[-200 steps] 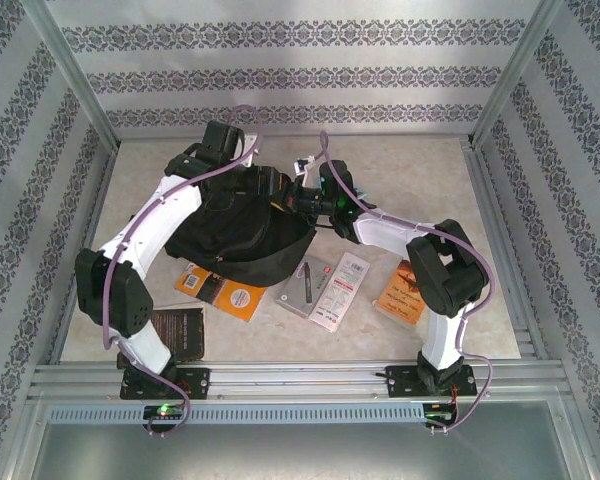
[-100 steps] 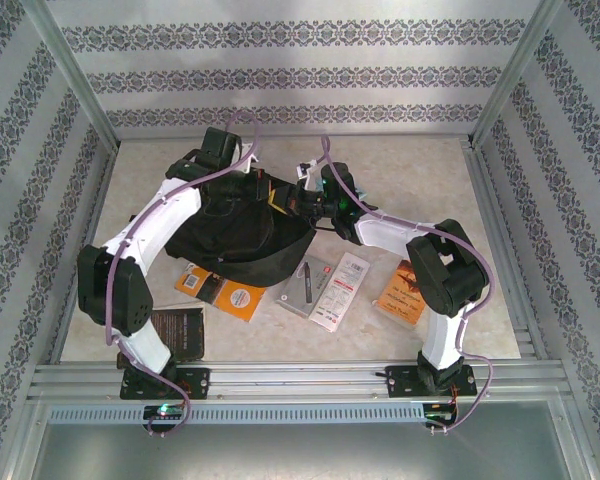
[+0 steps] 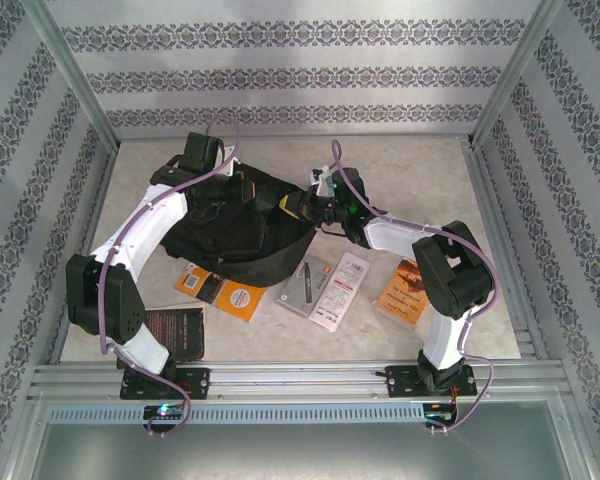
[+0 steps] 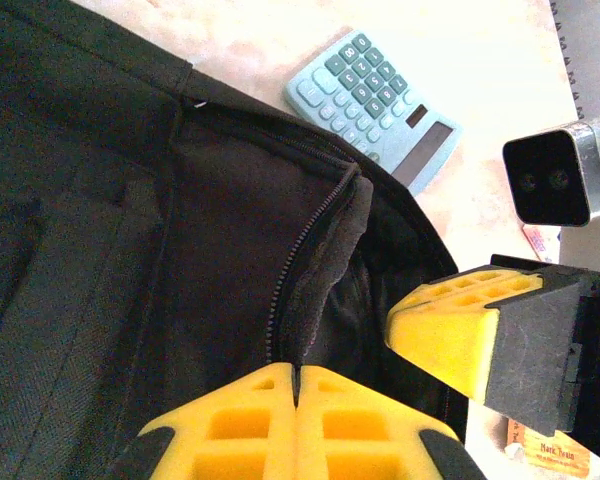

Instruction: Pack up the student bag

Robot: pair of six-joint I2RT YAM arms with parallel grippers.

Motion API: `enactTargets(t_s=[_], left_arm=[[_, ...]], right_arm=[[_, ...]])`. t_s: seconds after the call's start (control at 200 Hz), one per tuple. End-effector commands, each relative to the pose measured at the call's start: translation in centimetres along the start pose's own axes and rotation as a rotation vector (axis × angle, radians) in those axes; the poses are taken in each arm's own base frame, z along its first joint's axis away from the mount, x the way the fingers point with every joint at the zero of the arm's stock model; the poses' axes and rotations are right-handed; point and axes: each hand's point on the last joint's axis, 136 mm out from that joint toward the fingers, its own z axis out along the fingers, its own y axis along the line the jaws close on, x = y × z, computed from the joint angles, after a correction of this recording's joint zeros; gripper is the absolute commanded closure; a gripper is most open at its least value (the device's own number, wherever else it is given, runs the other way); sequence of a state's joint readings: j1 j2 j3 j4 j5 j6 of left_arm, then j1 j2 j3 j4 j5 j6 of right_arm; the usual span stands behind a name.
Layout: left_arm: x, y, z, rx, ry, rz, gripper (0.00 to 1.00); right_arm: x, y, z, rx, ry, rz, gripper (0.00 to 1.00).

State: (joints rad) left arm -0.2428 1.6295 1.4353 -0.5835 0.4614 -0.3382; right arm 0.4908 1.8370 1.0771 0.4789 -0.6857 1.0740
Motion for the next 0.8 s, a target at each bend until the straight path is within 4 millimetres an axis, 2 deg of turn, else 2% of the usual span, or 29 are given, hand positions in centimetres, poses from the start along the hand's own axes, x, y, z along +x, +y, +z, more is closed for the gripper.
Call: enactTargets(t_s=[0.0, 0.1, 0.185, 0.27, 0.335, 0.52, 0.625, 0.799], left_arm=[[-0.3, 0.3, -0.2, 0.013, -0.028, -0.016, 1.00], [0.0, 0.6, 0.2, 0.012, -0.020, -0.023, 0.98], [0.2, 0.9, 0.5, 0.003, -0.010, -0.024, 0.87], [0.7, 1.3, 0.9, -0.004, 0.011, -0.020, 0.82], [1.0, 1.5, 1.3, -0.013, 0.028, -0.016, 0.72], [1.5, 2.4, 1.9, -0.042, 0.053, -0.006, 0.53], [1.5, 2.4, 2.1, -0.035, 0.056, -0.008, 0.50], [0.8, 0.8, 1.5, 0.037, 0.013, -0.023, 0.46]], right_arm=[[1.2, -0.7, 1.0, 0.006, 0.047, -0.020, 1.00], [1.9, -0.8, 2.4, 0.004, 0.081, -0.009, 1.00], [2.2, -0.5, 3.4, -0.006, 0.097, -0.013, 1.00], [2.4, 0.1, 4.2, -0.018, 0.108, -0.018, 1.00], [2.4, 0.5, 4.7, -0.025, 0.112, -0.020, 1.00], [2.4, 0.8, 5.2, -0.022, 0.118, -0.025, 1.00], [2.6, 0.7, 5.4, -0.017, 0.123, -0.025, 1.00], [2.7, 0.6, 5.7, -0.017, 0.132, -0.025, 1.00]])
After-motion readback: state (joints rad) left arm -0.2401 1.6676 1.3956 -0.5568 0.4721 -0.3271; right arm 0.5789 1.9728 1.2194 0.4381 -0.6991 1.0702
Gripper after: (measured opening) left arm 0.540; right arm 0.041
